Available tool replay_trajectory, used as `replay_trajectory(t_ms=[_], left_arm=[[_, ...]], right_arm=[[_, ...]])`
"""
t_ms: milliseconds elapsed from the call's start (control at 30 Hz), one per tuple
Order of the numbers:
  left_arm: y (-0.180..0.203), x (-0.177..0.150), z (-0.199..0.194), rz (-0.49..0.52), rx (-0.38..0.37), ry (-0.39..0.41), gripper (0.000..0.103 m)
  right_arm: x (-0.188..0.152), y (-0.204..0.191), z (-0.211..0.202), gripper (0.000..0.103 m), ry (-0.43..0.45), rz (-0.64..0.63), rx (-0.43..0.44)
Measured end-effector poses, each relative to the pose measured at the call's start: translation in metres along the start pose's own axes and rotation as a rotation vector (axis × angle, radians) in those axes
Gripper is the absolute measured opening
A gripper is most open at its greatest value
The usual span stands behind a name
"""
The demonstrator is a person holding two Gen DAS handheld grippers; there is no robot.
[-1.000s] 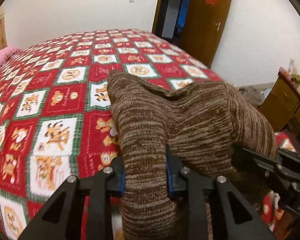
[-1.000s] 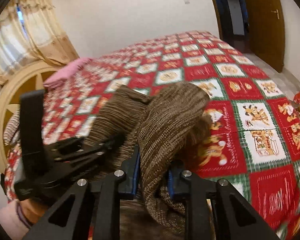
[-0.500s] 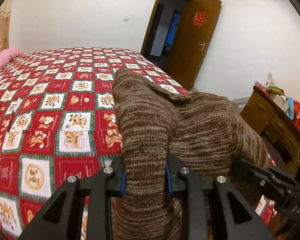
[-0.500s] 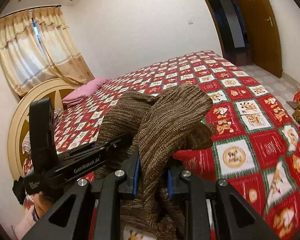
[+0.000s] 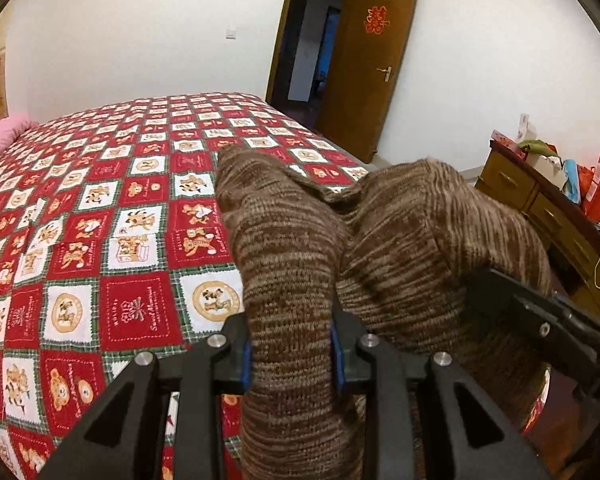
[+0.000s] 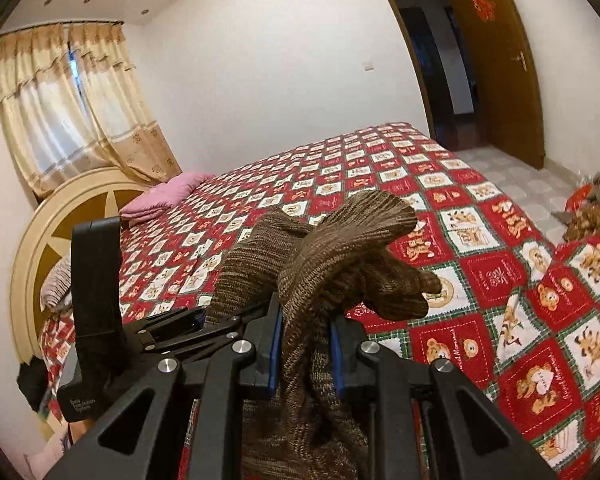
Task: Fold small clothes
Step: 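Lift the sweater with both grippers and fold it over onto itself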
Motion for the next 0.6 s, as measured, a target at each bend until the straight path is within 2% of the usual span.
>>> replay_trajectory(t_ms=[233,600], left_arm=[[0.006,-0.002,-0.011,0.019,0.011,0.017,0.029],[0.032,0.000,-0.007,0.078,0.022,0.025,0.029]], right_arm=[[-0.013,0.000,-0.011,0.019,-0.040,-0.045,-0.010],[-0.013,0.009,-0.029,0.019,-0.015,-0.079,-0.002]])
Point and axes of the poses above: each gripper's, at about its wrist camera, not at the fingertips, and z roughly the way its jaws point, y to its right, x to its top, the point moved 1 cm from there along z, roughly the way its jaws point, and after that the axes turned 8 degrees about y, right-handed, at the moved point
